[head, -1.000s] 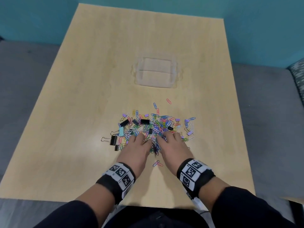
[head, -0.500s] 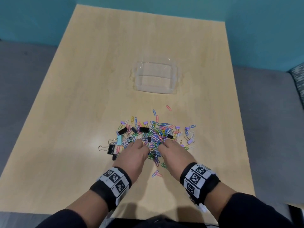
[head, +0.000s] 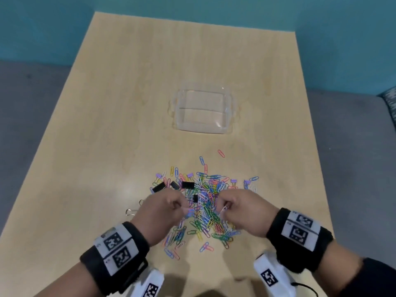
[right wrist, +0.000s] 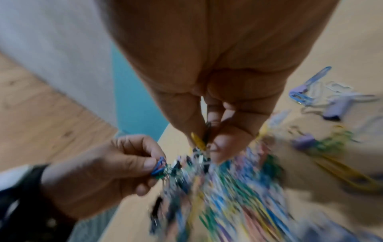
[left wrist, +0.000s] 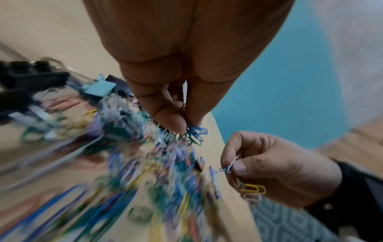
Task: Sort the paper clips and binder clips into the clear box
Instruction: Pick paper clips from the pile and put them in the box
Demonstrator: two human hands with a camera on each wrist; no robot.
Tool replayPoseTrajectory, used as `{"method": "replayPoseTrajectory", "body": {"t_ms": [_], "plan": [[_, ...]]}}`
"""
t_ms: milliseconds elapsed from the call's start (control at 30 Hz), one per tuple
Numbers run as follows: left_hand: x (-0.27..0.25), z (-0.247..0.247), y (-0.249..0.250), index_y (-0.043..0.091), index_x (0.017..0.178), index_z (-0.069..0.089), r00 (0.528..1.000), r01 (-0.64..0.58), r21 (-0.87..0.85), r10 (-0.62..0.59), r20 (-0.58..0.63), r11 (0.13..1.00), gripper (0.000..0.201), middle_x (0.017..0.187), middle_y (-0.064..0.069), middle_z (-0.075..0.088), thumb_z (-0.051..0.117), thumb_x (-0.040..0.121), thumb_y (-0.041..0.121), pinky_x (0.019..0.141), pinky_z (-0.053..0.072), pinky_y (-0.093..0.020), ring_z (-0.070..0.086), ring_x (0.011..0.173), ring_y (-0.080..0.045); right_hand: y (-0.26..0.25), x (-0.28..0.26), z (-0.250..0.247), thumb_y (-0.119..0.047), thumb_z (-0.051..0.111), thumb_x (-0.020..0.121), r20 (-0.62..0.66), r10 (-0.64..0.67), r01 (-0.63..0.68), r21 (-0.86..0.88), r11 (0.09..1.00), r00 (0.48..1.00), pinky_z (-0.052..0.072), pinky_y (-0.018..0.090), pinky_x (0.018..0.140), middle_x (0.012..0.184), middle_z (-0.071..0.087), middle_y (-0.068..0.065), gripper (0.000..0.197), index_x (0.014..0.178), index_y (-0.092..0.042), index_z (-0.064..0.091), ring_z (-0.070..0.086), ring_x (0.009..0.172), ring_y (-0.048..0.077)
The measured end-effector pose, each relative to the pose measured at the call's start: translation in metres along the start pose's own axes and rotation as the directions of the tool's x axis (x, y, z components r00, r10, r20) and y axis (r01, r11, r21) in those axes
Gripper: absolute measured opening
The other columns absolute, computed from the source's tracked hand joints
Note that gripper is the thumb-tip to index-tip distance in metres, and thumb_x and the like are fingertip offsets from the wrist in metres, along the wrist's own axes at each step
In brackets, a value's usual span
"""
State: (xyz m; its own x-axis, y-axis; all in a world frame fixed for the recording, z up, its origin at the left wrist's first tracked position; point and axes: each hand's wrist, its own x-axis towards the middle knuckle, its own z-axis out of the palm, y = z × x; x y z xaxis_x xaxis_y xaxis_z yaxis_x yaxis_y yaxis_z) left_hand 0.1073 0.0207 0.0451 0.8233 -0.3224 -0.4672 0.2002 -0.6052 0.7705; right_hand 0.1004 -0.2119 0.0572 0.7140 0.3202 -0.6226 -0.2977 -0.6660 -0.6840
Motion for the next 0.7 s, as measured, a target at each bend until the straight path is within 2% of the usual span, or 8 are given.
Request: {"method": "replayPoseTrajectory", "body": {"t_ms": [100, 200, 300, 467, 533, 600, 633, 700], "plan": [[0.023, -0.028, 0.026, 0.015, 0.07, 0.066, 0.998, 0.043, -0.26, -0.055, -0.04, 0.965, 0.005, 0.054, -0.005, 0.063, 0.069, 0.068, 0.018, 0.056, 0.047, -0.03, 0.058, 0.049, -0.017, -0.023, 0.018, -0.038, 0.006, 0.058, 0.081, -0.084, -0.019, 0.034, 0.183, 0.983, 0.996, 0.044, 0.019, 0.042, 0.053, 0.056, -0.009, 0.014, 0.077, -0.007, 0.063, 0.052, 0.043, 0.008], [0.066, -0.057, 0.049, 0.013, 0.068, 0.068, 0.983, 0.01, -0.31, -0.066, -0.174, 0.951, 0.008, 0.058, -0.009, 0.065, 0.071, 0.072, 0.008, 0.068, 0.055, -0.043, 0.062, 0.054, -0.022, -0.046, 0.053, -0.082, 0.012, 0.059, 0.081, -0.245, -0.049, 0.134, 0.346, 0.928, 0.968, 0.051, 0.026, 0.046, 0.059, 0.056, 0.007, 0.017, 0.075, -0.004, 0.06, 0.052, 0.047, 0.018], [0.116, -0.075, 0.068, 0.014, 0.065, 0.067, 0.944, -0.035, -0.312, -0.071, -0.323, 0.949, 0.018, 0.06, -0.01, 0.065, 0.068, 0.077, 0.001, 0.073, 0.058, -0.051, 0.06, 0.052, -0.021, -0.063, 0.094, -0.113, 0.013, 0.056, 0.083, -0.393, 0.036, 0.163, 0.46, 0.873, 0.919, 0.054, 0.03, 0.051, 0.065, 0.056, 0.011, 0.024, 0.07, -0.007, 0.057, 0.052, 0.052, 0.022], [0.16, -0.075, 0.093, 0.015, 0.069, 0.063, 0.911, -0.041, -0.262, -0.072, -0.406, 0.964, 0.017, 0.063, -0.006, 0.062, 0.063, 0.081, 0.003, 0.068, 0.057, -0.039, 0.06, 0.053, -0.02, -0.081, 0.141, -0.127, 0.008, 0.057, 0.082, -0.508, 0.109, 0.109, 0.381, 0.918, 0.854, 0.059, 0.035, 0.056, 0.072, 0.057, 0.01, 0.022, 0.071, -0.011, 0.059, 0.056, 0.052, 0.02], [0.163, -0.073, 0.092, 0.017, 0.078, 0.065, 0.917, -0.039, -0.299, -0.085, -0.39, 0.954, 0.015, 0.072, -0.004, 0.062, 0.062, 0.082, 0.002, 0.075, 0.058, -0.042, 0.06, 0.062, -0.022, -0.085, 0.142, -0.125, 0.002, 0.06, 0.085, -0.481, 0.148, 0.088, 0.434, 0.896, 0.864, 0.06, 0.042, 0.067, 0.079, 0.058, 0.011, 0.014, 0.086, -0.012, 0.063, 0.06, 0.062, 0.025], [0.155, -0.073, 0.083, 0.014, 0.095, 0.066, 0.923, -0.027, -0.339, -0.107, -0.37, 0.94, 0.016, 0.083, -0.003, 0.06, 0.061, 0.085, 0.002, 0.082, 0.056, -0.045, 0.059, 0.071, -0.022, -0.081, 0.131, -0.122, -0.006, 0.059, 0.088, -0.444, 0.152, 0.064, 0.436, 0.897, 0.883, 0.059, 0.045, 0.074, 0.087, 0.058, 0.009, 0.019, 0.105, -0.013, 0.062, 0.061, 0.074, 0.025], [0.147, -0.073, 0.076, 0.014, 0.1, 0.066, 0.923, -0.034, -0.316, -0.092, -0.373, 0.948, 0.018, 0.087, -0.002, 0.061, 0.061, 0.085, 0.005, 0.085, 0.055, -0.046, 0.061, 0.074, -0.023, -0.075, 0.122, -0.12, -0.009, 0.059, 0.089, -0.461, 0.119, 0.072, 0.376, 0.924, 0.88, 0.058, 0.045, 0.076, 0.09, 0.058, 0.007, 0.023, 0.111, -0.014, 0.061, 0.06, 0.077, 0.024], [0.118, -0.071, 0.061, 0.019, 0.105, 0.066, 0.927, -0.036, -0.131, -0.016, -0.375, 0.991, 0.022, 0.097, 0.002, 0.064, 0.062, 0.085, 0.014, 0.088, 0.052, -0.041, 0.064, 0.084, -0.021, -0.057, 0.095, -0.107, -0.015, 0.06, 0.088, -0.505, 0.003, 0.089, 0.157, 0.984, 0.863, 0.054, 0.042, 0.082, 0.098, 0.061, 0.003, 0.028, 0.116, -0.018, 0.061, 0.06, 0.082, 0.021]]}}
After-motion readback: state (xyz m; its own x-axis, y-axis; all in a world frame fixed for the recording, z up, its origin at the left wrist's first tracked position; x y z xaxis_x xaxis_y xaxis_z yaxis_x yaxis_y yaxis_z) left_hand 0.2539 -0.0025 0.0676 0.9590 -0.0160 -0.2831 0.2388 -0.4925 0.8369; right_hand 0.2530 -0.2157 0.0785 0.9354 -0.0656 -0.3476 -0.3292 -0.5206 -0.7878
